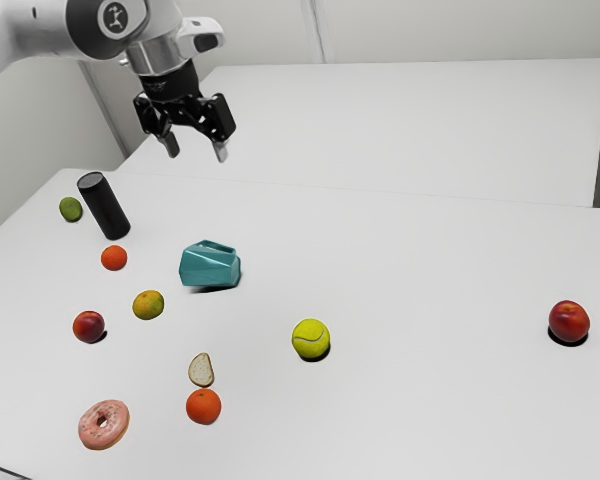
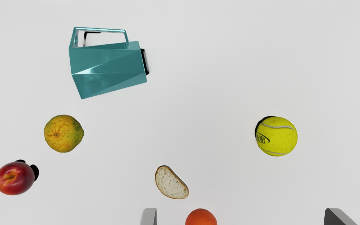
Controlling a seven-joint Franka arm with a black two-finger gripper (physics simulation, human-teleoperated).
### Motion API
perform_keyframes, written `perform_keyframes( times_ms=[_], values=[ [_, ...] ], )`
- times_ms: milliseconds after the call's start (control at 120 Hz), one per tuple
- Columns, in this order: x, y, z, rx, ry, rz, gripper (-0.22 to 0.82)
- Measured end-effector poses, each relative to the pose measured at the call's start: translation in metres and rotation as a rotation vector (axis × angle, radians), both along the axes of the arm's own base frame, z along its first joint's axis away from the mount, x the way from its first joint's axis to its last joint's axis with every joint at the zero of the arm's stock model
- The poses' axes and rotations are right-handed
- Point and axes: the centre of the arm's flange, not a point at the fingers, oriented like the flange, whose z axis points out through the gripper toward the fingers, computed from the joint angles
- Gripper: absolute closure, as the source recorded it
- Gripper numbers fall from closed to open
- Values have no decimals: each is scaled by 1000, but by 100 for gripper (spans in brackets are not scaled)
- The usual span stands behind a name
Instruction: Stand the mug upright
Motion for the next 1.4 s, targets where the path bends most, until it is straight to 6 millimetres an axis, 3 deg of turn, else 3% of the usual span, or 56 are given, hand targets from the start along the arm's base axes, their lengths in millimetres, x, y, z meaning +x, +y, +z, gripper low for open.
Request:
perform_keyframes(
  times_ms=[367, 825, 1008, 1400],
  values=[
    [12, 9, -2, 4, 9, 17, 2],
    [39, 119, -51, -74, 102, 139, 2],
    [41, 151, -70, -120, 127, 150, 2],
    [36, 202, -151, -216, 132, 135, 3]
  ],
)
